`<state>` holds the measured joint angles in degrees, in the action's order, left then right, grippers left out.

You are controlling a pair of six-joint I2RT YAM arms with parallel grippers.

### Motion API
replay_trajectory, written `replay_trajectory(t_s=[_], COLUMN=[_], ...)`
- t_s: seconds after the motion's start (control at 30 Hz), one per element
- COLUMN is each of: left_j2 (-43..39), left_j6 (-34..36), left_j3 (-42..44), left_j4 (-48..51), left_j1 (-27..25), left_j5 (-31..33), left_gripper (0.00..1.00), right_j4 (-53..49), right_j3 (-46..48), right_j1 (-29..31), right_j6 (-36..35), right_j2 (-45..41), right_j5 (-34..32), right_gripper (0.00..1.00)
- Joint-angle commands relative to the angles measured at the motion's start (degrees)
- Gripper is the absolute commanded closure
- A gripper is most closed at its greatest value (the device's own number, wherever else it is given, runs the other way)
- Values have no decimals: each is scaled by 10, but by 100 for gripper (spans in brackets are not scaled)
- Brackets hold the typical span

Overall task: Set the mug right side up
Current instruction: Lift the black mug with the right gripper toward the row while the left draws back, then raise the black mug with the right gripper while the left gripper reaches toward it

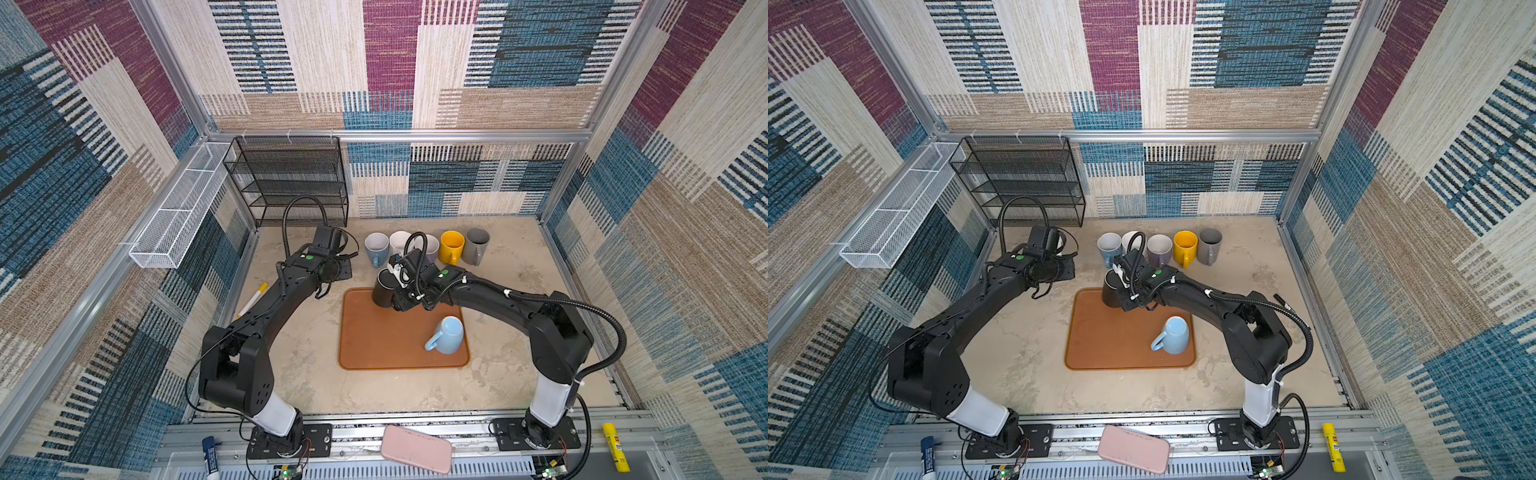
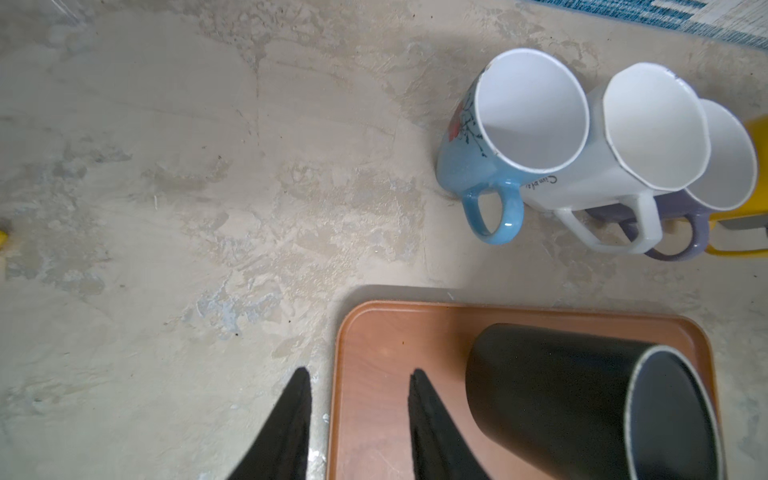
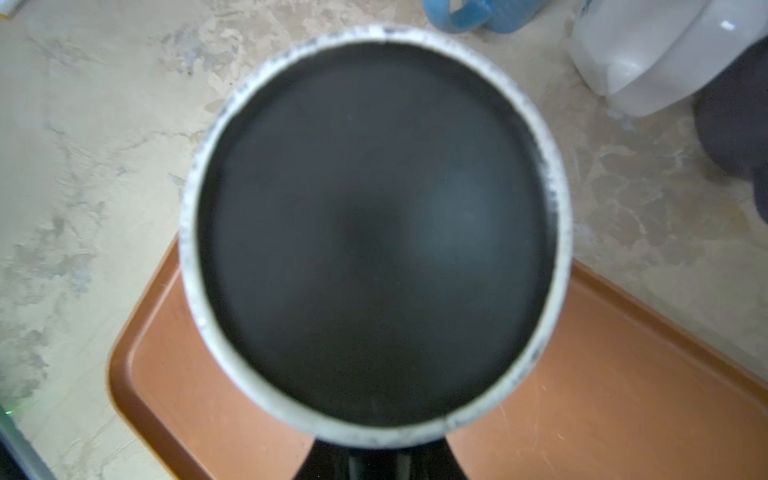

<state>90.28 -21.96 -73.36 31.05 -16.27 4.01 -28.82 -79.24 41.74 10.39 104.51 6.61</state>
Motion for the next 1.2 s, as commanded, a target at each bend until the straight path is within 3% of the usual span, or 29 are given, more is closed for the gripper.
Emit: replay_trajectory(t_s=[0.0, 0.17, 0.4, 0.47, 0.73, 0.97, 1.17], left_j2=[-11, -35, -80, -95, -132, -147, -165], left_j6=[-27, -35, -60, -63, -68, -106, -189], left_j3=[15, 34, 89, 106, 128, 157, 221], left_j4=[-26, -43, -142, -176, -251, -354, -537], left_j1=[13, 37, 84, 91, 97, 97, 96], left_j5=[-51, -87, -246, -284, -395, -493, -535], left_gripper=[64, 63, 65, 69, 68, 66, 60], right_j4=[123, 173, 242, 270, 364, 456, 522], right_j3=[8, 18, 25, 30, 49, 63, 64], right_j1=[-16, -49, -91, -106, -134, -154, -157], right_j6=[18, 41, 76, 93, 138, 199, 243], right_j2=[-14, -23, -38, -43, -68, -86, -93], right_j5=[58, 109, 205, 247, 352, 415, 441], right_gripper=[100, 100, 100, 100, 100, 100, 100])
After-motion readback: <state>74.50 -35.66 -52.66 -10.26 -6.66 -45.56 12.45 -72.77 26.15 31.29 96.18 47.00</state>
